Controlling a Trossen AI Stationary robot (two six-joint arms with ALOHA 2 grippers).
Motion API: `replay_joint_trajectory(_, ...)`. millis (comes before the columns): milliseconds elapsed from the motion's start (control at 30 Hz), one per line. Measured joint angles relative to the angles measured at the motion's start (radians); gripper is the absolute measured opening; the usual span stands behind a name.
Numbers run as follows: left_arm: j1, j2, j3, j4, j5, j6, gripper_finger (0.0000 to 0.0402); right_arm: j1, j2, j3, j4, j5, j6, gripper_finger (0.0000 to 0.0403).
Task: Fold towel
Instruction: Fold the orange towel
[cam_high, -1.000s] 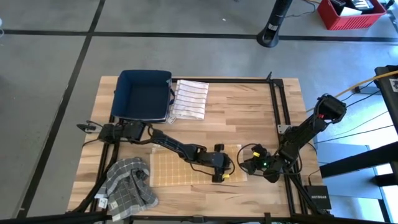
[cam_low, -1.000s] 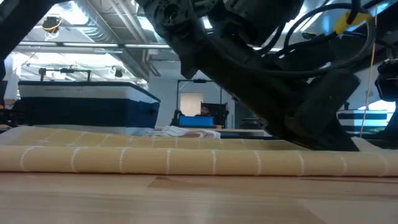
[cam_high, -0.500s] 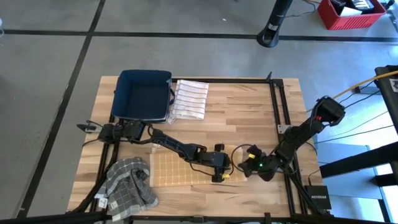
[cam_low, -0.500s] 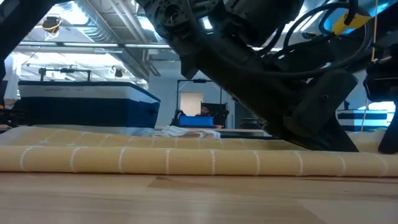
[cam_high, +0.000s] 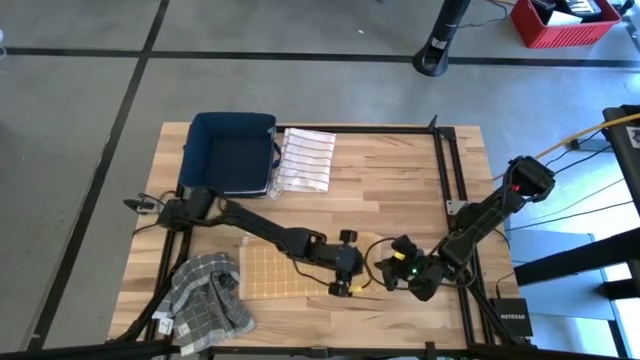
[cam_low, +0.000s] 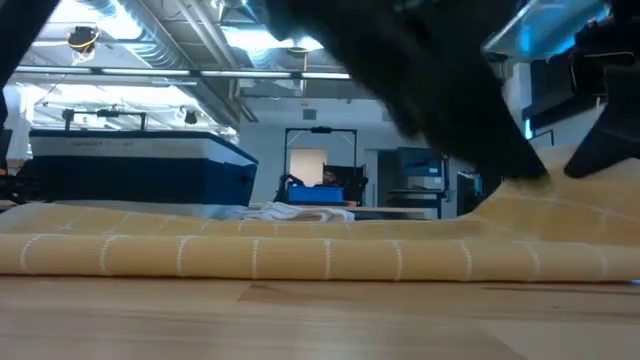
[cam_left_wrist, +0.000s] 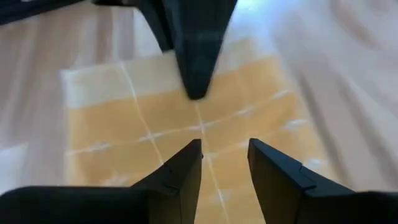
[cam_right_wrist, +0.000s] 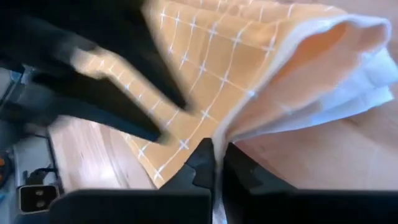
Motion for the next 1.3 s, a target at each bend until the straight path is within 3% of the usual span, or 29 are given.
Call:
replay_joint_trajectory(133, -0.025, -0.077, -0.004, -0.238, -0.024, -0.075, 0.0125, 0.001, -0.001, 0.011, -0.026, 0.015, -0.001, 0.0006)
replay_joint_trajectory(300, -0.046, -0.051, -0.007, -0.462, -0.111, -0.168, 0.0125, 0.001, -0.001, 0.011, -0.014, 0.016, 0.0, 0.0011)
replay_joint_trajectory(500, -0.051, 0.038, -0.001, -0.367, -0.128, -0.168, 0.0125, -0.026, -0.001, 0.011, 0.041, 0.023, -0.004, 0.0008)
replay_joint_trajectory(900, -0.022, 0.066, -0.002, -0.182, -0.116, -0.13, 0.0125, -0.159, 0.002, 0.012, 0.309, -0.017, -0.268, 0.0011)
replay_joint_trajectory(1133, -0.052, -0.021, 0.034, -0.313, -0.123, -0.135, 0.0125, -0.154, 0.002, 0.012, 0.31, -0.019, -0.294, 0.0012)
replay_joint_trajectory(1300, -0.104, -0.117, 0.017, -0.526, -0.137, -0.217, 0.0125, -0.155, 0.002, 0.012, 0.306, -0.021, -0.318, 0.0013)
